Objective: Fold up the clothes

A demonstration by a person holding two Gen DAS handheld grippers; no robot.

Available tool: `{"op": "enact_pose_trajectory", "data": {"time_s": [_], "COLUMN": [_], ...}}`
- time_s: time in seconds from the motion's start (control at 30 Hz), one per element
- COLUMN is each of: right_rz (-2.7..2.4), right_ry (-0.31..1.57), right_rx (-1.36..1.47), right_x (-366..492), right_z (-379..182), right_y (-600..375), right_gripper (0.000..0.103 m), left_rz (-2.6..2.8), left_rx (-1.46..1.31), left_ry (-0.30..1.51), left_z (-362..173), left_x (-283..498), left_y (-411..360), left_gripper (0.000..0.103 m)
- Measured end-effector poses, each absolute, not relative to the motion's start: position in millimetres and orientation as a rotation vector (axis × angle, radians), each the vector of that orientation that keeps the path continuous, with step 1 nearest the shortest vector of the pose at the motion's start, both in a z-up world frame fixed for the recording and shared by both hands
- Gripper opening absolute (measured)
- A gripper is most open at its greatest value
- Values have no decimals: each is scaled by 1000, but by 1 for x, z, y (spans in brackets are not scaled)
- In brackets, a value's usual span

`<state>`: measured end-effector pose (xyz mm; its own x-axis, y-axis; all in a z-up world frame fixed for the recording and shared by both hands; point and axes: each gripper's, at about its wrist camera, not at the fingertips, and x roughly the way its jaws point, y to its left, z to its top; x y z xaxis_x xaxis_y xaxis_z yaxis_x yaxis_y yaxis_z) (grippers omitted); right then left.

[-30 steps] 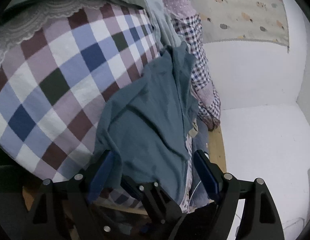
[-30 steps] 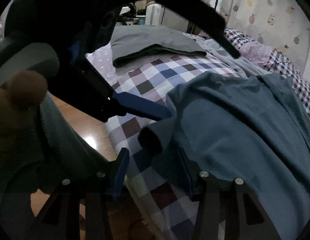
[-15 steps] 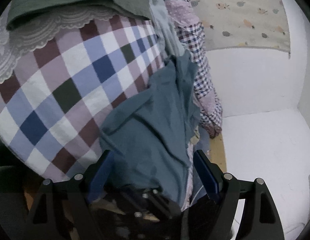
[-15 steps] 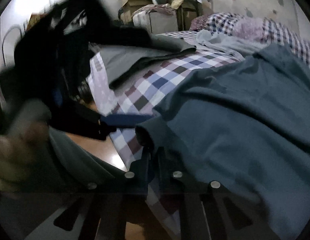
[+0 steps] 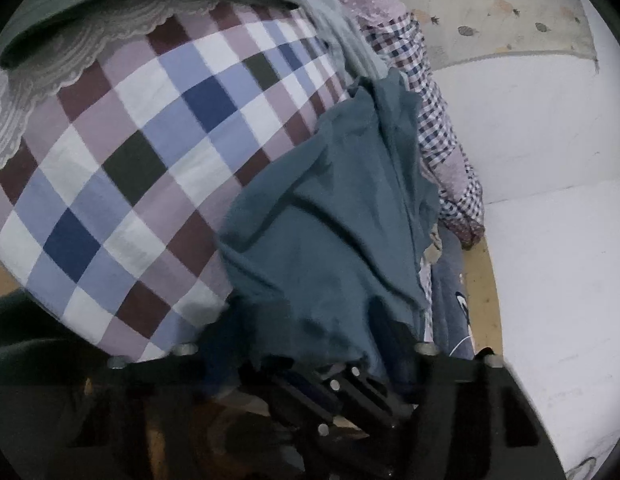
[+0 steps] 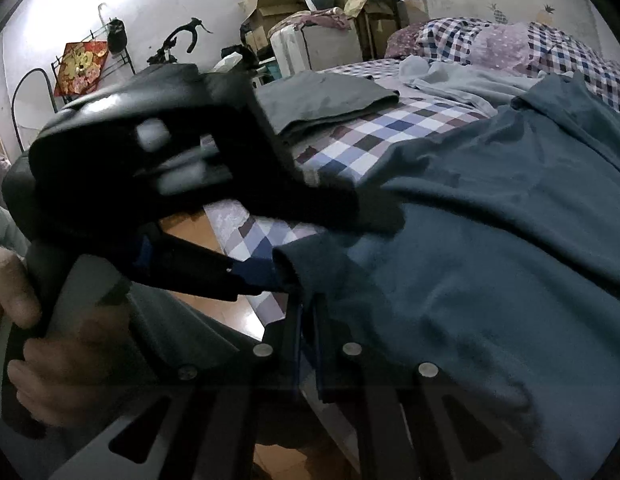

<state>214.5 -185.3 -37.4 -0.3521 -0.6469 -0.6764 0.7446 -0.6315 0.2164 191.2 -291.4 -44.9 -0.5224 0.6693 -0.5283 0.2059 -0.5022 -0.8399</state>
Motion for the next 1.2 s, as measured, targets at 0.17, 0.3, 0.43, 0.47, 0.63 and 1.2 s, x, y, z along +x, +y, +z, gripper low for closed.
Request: {"op": "enact_pose_trajectory", "data": {"time_s": [0.17, 0.3, 0.43, 0.47, 0.63, 1.2], "right_rz": [-2066, -2083, -2135, -2150, -2249, -2911], "right_ry": [218, 264, 300, 300, 225, -712], "right_rx": [963, 974, 949, 946, 974, 1205], "right_x": [218, 224, 236, 237, 239, 268], "right_z": [-39, -39, -31, -28, -14, 23], "right_y": [-185, -183, -173, -169, -132, 181], "right_gripper": [7, 14, 38, 39, 47, 52], "left_rz": [2109, 2146, 2198, 2211, 2190, 1976], "left_rx": [-1337, -1312, -1261, -1242, -1156, -918], "left_ry": [-1372, -1363, -1358, -1354, -1386, -1514], "left_z": [-47, -41, -32, -28, -17, 17], "left_x": [195, 200, 207, 209, 217, 228], "left_y": [-297, -300, -304, -305, -312, -306], "left_gripper": [18, 13, 9, 8, 6, 5]}}
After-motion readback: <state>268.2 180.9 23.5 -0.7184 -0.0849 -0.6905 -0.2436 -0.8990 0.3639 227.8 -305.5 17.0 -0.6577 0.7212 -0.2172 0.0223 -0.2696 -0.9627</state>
